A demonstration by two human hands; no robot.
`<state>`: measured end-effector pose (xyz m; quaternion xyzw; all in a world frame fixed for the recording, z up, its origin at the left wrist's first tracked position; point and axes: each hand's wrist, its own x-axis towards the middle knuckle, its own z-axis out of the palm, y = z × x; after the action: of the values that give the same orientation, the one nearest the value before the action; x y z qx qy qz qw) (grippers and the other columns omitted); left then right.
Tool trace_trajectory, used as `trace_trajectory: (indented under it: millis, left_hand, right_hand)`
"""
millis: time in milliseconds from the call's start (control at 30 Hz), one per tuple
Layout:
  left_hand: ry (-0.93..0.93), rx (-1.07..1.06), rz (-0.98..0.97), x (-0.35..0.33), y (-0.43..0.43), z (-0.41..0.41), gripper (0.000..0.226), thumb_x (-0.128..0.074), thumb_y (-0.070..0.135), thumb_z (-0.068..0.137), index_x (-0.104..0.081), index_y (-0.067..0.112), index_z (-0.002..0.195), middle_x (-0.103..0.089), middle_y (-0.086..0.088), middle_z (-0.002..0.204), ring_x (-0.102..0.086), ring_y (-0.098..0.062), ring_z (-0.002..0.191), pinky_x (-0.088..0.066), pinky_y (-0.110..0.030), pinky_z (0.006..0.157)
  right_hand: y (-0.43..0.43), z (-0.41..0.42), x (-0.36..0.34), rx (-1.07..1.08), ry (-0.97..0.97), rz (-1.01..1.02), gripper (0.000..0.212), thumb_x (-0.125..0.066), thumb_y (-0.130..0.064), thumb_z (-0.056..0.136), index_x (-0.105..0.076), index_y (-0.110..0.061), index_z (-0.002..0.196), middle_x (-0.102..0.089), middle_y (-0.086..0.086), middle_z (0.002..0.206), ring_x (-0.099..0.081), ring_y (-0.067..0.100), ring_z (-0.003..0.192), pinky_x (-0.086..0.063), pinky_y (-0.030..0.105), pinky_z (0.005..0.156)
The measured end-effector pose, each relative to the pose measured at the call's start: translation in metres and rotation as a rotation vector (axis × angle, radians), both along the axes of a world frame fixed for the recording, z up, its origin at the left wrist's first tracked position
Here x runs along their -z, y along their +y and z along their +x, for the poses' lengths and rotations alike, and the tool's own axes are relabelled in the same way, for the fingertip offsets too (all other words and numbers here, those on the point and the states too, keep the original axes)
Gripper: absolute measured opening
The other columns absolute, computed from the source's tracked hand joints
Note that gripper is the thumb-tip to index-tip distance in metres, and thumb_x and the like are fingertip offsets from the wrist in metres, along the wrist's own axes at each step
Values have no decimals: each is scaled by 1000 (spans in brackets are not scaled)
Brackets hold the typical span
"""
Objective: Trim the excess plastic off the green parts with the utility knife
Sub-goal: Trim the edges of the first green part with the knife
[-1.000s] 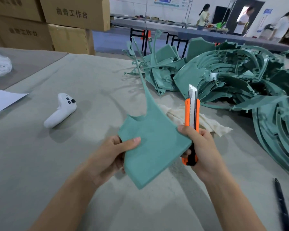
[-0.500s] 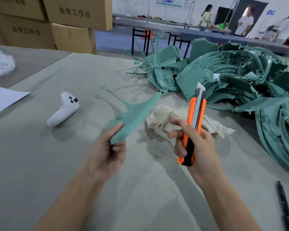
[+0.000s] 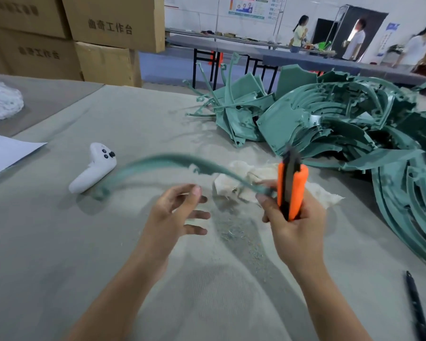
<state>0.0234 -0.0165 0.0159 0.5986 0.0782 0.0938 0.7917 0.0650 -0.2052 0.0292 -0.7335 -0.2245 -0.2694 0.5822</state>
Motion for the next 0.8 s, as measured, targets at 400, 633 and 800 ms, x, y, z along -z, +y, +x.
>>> trace_trajectory:
  millis: [400,633,800]
  left_hand:
    - [-105,180,-316,0,7,-4,18,-75,4,69,-79,16,82,-75,-4,87,-73,-18,74,-57,-28,55]
    - [-228,-65,-108,-6,2,-6,18,-71,11,71,-77,27,78,-72,0,75,-65,-16,56,-49,-28,41]
    - [-245,-203,-190,-11,10,-6,21,-72,9,68,-73,23,84,-72,2,79,-66,-15,60,-48,-27,39]
  right_hand:
    - [10,-2,10,-249,-215,-313,31,-71,11,73,-75,-9,96,-69,3,121,-64,10,113,-53,28,90]
    - [-5,3,0,-133,239,105,28,-71,-36,84,-67,-25,110,-63,-9,74,-57,12,51,-46,19,48]
    - [-13,11,5,-201,404,31,16,-49,-37,98,-58,-26,106,-64,3,82,-52,15,50,-44,24,46]
